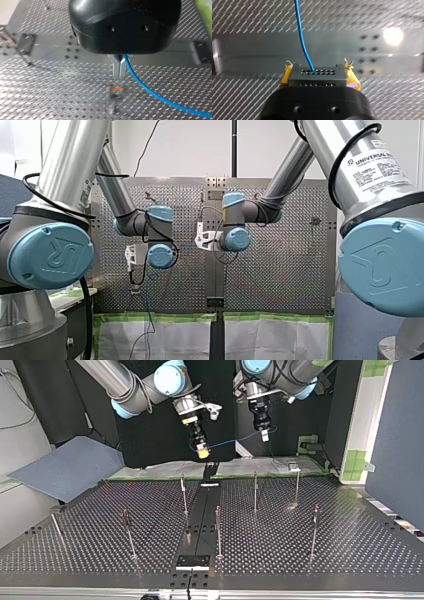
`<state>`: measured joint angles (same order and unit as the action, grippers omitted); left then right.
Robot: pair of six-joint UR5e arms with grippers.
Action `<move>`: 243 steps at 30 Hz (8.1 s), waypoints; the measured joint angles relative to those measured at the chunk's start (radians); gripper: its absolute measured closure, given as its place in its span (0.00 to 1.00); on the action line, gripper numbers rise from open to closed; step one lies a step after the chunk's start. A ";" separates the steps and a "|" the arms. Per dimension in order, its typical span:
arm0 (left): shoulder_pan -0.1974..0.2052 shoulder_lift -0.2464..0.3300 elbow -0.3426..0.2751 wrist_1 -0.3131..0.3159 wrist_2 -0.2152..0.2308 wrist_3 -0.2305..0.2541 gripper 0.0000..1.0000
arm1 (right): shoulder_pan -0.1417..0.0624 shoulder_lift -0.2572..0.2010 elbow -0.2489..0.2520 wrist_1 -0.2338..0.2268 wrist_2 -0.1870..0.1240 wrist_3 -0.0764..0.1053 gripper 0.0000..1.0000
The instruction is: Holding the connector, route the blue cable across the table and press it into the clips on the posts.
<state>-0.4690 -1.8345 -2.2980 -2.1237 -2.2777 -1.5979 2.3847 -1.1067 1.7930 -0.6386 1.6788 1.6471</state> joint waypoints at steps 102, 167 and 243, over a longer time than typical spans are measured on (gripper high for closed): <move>0.488 0.252 0.378 -0.414 0.368 -0.105 1.00 | 0.085 0.220 -0.884 0.433 -0.121 0.110 1.00; 0.565 0.323 0.338 -0.652 0.594 -0.337 0.00 | 0.078 0.276 -0.962 0.546 0.008 0.096 1.00; 0.389 0.181 0.476 -0.578 0.595 -0.103 0.00 | 0.069 0.282 -0.962 0.562 0.020 0.096 1.00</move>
<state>-0.0800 -1.6533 -1.8225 -2.7014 -1.6829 -1.7007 2.4542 -0.8248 0.8307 -0.0769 1.6988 1.7429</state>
